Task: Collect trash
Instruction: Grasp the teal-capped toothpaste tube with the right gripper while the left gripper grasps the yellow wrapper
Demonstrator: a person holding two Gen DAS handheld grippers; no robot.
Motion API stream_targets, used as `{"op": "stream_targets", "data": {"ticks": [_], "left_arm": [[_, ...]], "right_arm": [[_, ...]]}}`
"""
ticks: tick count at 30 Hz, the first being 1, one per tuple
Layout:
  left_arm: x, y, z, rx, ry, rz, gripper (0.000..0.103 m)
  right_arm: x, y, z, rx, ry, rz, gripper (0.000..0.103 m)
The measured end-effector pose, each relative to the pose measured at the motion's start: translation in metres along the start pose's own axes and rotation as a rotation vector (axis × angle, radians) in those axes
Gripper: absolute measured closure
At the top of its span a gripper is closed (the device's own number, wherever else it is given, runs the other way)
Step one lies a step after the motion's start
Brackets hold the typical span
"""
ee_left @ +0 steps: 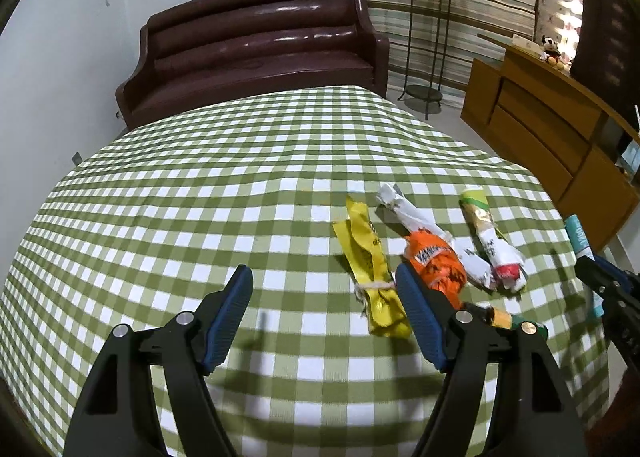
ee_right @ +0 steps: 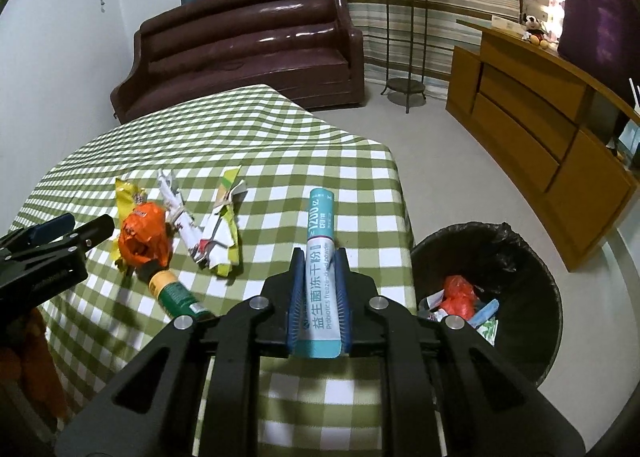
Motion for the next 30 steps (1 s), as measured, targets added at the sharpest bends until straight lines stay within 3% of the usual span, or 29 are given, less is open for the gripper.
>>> {"op": "stream_targets", "data": {"ticks": [9,14,25,30], "left_arm": [[0.030,-0.009,-0.013,0.035,0.016,0.051,0.031],[0.034,-0.002,-0.013,0.040,0.051,0.075,0.040],[0.022,0.007,-0.025,0.076,0.154,0.062,0.078],[0.017,0.011,-0.026,0.097,0.151,0.048,0.079]], "right_arm": [[0.005,-0.004,-0.003,0.009,-0.004,0.003,0.088],[0.007,-0.001,-0.003,0.012,-0.009,0.005,0.088],[0.009,0.007,-0.003,0.022,-0.010,0.007,0.088],[0.007,0.010,-0.004,0.026,-0.012,0.006,0.088]]}}
Point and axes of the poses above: each gripper's, at about its wrist camera, not at the fingertips, and x roughly the way its jaws point, z to its left, y to its underside, the point moved 9 cm from there along x, roughly the way its jaws point, and after that the axes turned 11 degrees about -y, right-handed, at the moved point
